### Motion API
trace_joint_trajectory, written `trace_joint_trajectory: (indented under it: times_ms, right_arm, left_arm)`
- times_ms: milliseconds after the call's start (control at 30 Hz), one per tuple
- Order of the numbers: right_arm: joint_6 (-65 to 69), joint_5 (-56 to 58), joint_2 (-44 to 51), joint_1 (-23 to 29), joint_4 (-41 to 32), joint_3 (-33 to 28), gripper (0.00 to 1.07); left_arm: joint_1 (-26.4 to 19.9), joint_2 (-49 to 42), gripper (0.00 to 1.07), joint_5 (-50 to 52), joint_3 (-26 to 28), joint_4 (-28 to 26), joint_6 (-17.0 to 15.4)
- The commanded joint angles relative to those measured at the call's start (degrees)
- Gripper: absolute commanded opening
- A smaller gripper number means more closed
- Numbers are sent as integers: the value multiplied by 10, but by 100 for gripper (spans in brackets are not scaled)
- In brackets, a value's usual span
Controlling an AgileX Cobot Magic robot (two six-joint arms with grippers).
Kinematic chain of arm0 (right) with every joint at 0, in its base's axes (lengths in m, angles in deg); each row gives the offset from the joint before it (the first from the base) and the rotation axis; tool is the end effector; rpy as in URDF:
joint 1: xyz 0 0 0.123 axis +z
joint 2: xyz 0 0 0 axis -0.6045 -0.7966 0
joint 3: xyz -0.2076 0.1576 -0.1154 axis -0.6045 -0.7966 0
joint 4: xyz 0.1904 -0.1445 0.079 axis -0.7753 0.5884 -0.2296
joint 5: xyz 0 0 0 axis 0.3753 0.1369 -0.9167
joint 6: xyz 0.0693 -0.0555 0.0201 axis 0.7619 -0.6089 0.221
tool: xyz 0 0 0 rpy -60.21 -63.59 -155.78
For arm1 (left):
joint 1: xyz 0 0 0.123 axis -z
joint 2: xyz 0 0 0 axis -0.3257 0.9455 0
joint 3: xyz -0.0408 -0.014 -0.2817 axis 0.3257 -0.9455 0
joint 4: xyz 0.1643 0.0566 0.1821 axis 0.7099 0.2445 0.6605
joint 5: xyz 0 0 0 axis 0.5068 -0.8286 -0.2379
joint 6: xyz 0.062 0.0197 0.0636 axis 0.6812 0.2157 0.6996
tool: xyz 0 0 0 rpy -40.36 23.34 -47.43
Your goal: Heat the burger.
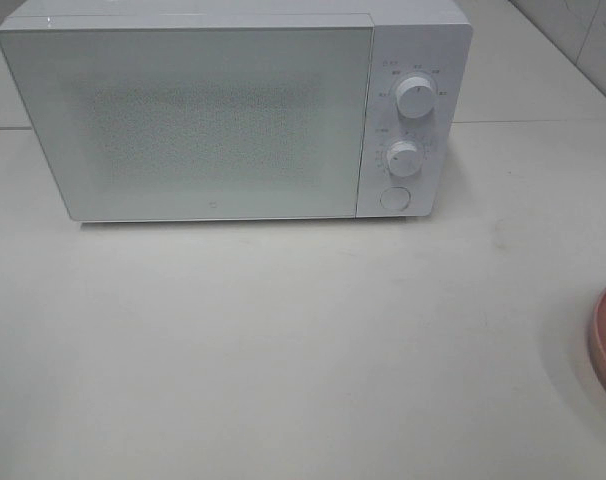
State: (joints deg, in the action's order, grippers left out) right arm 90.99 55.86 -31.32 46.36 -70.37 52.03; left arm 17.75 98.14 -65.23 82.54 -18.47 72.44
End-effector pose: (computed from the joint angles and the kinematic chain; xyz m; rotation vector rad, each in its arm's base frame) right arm -0.0034 -0.0005 0.2821 -0.0833 1.9800 0.1534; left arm 0.0169 0.0005 0.2804 -0.0882 2.2019 -0.0202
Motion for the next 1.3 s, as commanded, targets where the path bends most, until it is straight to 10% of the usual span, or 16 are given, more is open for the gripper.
trace_joint_trajectory:
  times_ms: [33,1300]
  right_arm:
    - [-2,-3,14,-3,0,-1,75]
    - [-2,-3,12,-3,0,-1,75]
  left_arm:
    - [1,-47,98,7,-1,5,-1]
    - [1,-103,98,7,-1,12,1]
